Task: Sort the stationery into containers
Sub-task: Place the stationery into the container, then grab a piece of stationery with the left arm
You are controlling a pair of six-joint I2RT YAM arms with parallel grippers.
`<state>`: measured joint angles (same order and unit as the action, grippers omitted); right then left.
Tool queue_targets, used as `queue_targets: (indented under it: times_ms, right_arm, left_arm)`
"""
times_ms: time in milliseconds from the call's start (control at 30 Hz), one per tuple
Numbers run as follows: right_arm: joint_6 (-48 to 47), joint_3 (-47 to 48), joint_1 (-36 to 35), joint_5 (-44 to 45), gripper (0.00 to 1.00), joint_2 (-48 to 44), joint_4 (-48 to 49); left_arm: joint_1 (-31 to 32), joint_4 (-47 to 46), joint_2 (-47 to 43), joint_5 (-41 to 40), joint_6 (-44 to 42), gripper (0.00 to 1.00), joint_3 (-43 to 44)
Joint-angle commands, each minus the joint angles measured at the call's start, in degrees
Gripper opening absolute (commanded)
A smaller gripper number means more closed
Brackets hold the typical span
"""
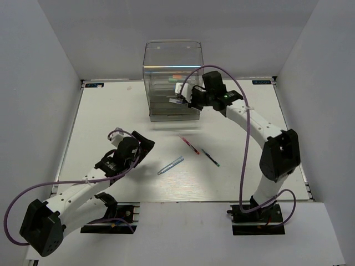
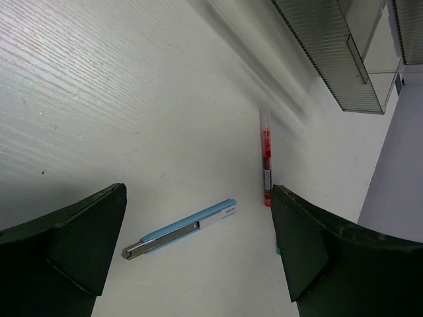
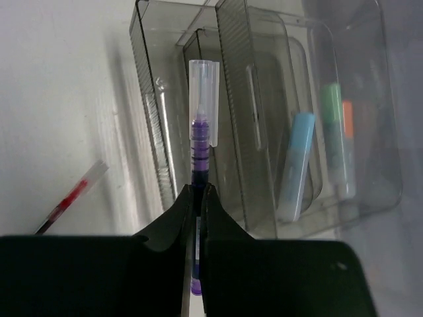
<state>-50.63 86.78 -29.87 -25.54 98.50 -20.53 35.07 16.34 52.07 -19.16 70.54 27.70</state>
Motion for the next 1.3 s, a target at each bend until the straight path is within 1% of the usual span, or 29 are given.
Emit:
queue_targets:
  times_ms: [0, 33, 100, 133, 167, 267, 300, 400, 500, 567, 633, 700, 733, 767, 800, 833, 867, 900, 933, 967, 1000, 1033, 1067, 1100, 1133, 1167, 1200, 1233, 1267]
  right_arm:
    - [-4.4, 5.5, -2.3, 3.6, 0.00, 5.1, 0.1]
    - [-5.1, 7.7, -2.6, 4.2, 0.00, 7.9, 0.1]
    - [-7.1, 11.2, -3.1, 6.2, 0.00, 10.0, -1.3]
    - [-7.4, 14.6, -3.3, 6.6, 0.00, 13.1, -2.5]
    - [-7.6, 15.4, -3.4, 7.3, 0.02, 13.8, -3.2]
    - [-8.0, 16.8, -3.4, 8.3, 0.17, 16.2, -3.8]
    - [-8.1, 16.6, -3.4, 8.4, 0.29, 16.1, -3.8]
    - [-7.0, 15.3, -3.4, 8.2, 0.38, 15.8, -3.8]
    - [-5.3, 13.9, -3.4, 6.6, 0.41, 14.1, -4.2]
    - [-4.2, 12.1, -3.6, 5.3, 0.41, 11.6, -4.3]
    - [-0.1, 11.3, -3.4, 3.2, 0.38, 9.3, -4.9]
    - [4.3, 8.9, -2.9, 2.5, 0.34, 5.0, -5.6]
    - [8.1, 8.1, -3.0, 3.1, 0.29, 4.0, -6.2]
    - [8.7, 5.5, -2.9, 3.2, 0.26, 2.9, -6.7]
    - [9.3, 2.1, -2.7, 3.2, 0.23, -0.8, -8.5]
    - [9.8, -1.8, -2.3, 3.5, 0.17, -2.1, -9.2]
    - [11.9, -4.1, -2.0, 4.3, 0.15, -3.3, -9.3]
    - [12.4, -11.3, -1.6, 4.7, 0.13, -7.5, -9.2]
    - [13.4, -13.6, -1.2, 5.2, 0.13, -9.1, -8.0]
    - [14.8, -16.0, -0.9, 6.1, 0.13, -11.9, -7.4]
    - [16.1, -22.0, 0.1, 6.9, 0.13, -14.4, -6.4]
    - [16.9, -24.0, 0.3, 7.7, 0.15, -16.6, -5.4]
    - [18.4, -25.7, 0.8, 9.8, 0.30, -17.7, -4.5]
    - [20.0, -29.8, 1.8, 11.7, 0.35, -19.3, -3.7]
    - [20.5, -30.8, 2.3, 12.2, 0.40, -20.7, -4.1]
    - [21.1, -32.8, 2.7, 12.4, 0.43, -21.2, -4.4]
    - [21.4, -33.6, 3.9, 12.5, 0.44, -21.8, -4.6]
    - [21.6, -35.1, 4.2, 12.5, 0.44, -23.4, -4.5]
    - [22.3, -36.4, 4.6, 12.2, 0.44, -24.0, -4.6]
  left_arm:
    - [-0.2, -0.1, -0.1, 1.4, 0.2, 1.00, 2.5]
    - [-0.2, -0.1, -0.1, 1.4, 0.2, 1.00, 2.5]
    - [-0.2, 0.5, -0.1, 1.4, 0.7, 1.00, 2.5]
    - [-0.2, 0.5, -0.1, 1.4, 0.7, 1.00, 2.5]
    - [-0.2, 1.1, -0.7, 1.4, 0.7, 1.00, 2.5]
    - [-0.2, 1.7, -1.2, 1.4, 0.7, 1.00, 2.5]
    - [-0.2, 1.7, -1.7, 1.4, 0.7, 1.00, 2.5]
    - [-0.2, 1.7, -1.7, 1.4, 0.7, 1.00, 2.0]
    - [-0.2, 1.2, -0.6, 1.9, 0.7, 1.00, 2.0]
    - [-0.2, 0.6, 0.2, 2.5, 0.7, 1.00, 2.0]
    - [-0.2, -1.1, 1.2, 3.1, 0.7, 0.96, 2.5]
    - [-0.2, -3.0, 3.6, 4.9, 0.2, 0.92, 3.1]
    - [-0.2, -5.0, 4.8, 5.6, -0.5, 0.87, 3.8]
    - [0.5, -5.9, 6.4, 6.9, -1.2, 0.83, 4.5]
    - [0.5, -6.7, 10.2, 8.1, -1.7, 0.79, 5.3]
    - [0.5, -8.2, 12.5, 9.5, -2.2, 0.73, 7.5]
    - [0.5, -8.3, 15.1, 12.4, -2.9, 0.63, 8.9]
    - [1.0, -8.9, 17.8, 13.8, -2.9, 0.59, 10.5]
    - [1.1, -9.0, 22.9, 14.9, -3.4, 0.56, 13.7]
    - [1.7, -9.0, 25.4, 16.5, -3.4, 0.53, 15.4]
    - [1.8, -9.0, 27.7, 17.1, -3.4, 0.50, 18.9]
    - [2.3, -7.0, 29.8, 17.1, -3.4, 0.48, 20.9]
    - [2.8, -5.9, 33.9, 17.7, -2.5, 0.48, 22.9]
    - [2.8, -4.7, 36.1, 17.7, -2.5, 0.48, 27.2]
    - [3.3, -0.6, 40.4, 17.7, -1.3, 0.50, 29.7]
    - [3.9, 1.7, 40.5, 17.7, -0.8, 0.52, 34.8]
    - [4.0, 4.0, 44.9, 17.7, -0.8, 0.54, 37.5]
    - [4.6, 6.7, 47.3, 17.1, 0.4, 0.54, 40.0]
    - [4.6, 10.4, 49.4, 17.1, 0.9, 0.54, 44.8]
